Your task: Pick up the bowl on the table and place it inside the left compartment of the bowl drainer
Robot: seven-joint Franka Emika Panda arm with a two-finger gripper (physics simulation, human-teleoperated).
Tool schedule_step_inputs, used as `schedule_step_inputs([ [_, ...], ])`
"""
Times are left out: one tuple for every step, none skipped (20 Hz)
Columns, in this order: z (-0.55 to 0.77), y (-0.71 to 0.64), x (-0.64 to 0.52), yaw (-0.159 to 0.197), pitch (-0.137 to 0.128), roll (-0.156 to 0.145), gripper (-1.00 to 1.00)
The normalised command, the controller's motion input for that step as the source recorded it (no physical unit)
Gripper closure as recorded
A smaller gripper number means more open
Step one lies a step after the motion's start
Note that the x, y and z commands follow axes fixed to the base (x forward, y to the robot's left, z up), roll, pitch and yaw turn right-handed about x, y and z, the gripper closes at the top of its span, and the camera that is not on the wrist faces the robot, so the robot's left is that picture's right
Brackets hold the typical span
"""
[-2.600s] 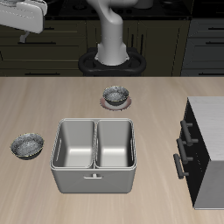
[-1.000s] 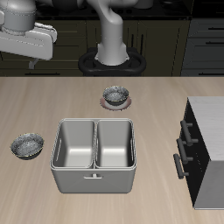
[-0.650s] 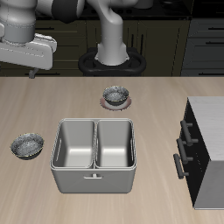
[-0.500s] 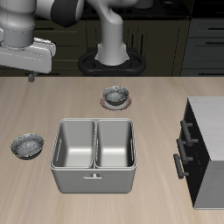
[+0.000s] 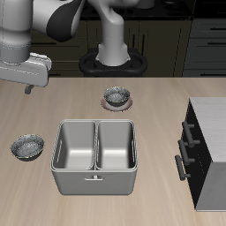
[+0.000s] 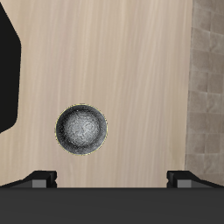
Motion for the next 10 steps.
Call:
schedule_step_inputs([
  [-0.41,-0.16,0.04,-0.002,0.047,-0.021,-1.0],
  [-0.52,-0.16,0.01,0.026,0.055,-0.013,-1.0],
  [-0.34,-0.15,0.0,-0.037,0.023,0.002,-1.0],
  [-0.31,-0.23,-0.06,-0.006,0.027,-0.043,-1.0],
  [-0.19,-0.1,-0.01,-0.029,0.034,0.009,-1.0],
  [-0.16,-0.1,-0.01,0.0,0.011,0.001,-1.0],
  [-0.28,-0.16,-0.21,-0.012,0.001,0.004,-1.0],
  [-0.1,-0.04,-0.01,0.009,-0.024,-0.011,-1.0],
  [-0.13,-0.05,-0.08,0.001,0.006,-0.034,-1.0],
  [-0.17,-0.01,-0.08,-0.028,0.005,0.05,-1.0],
])
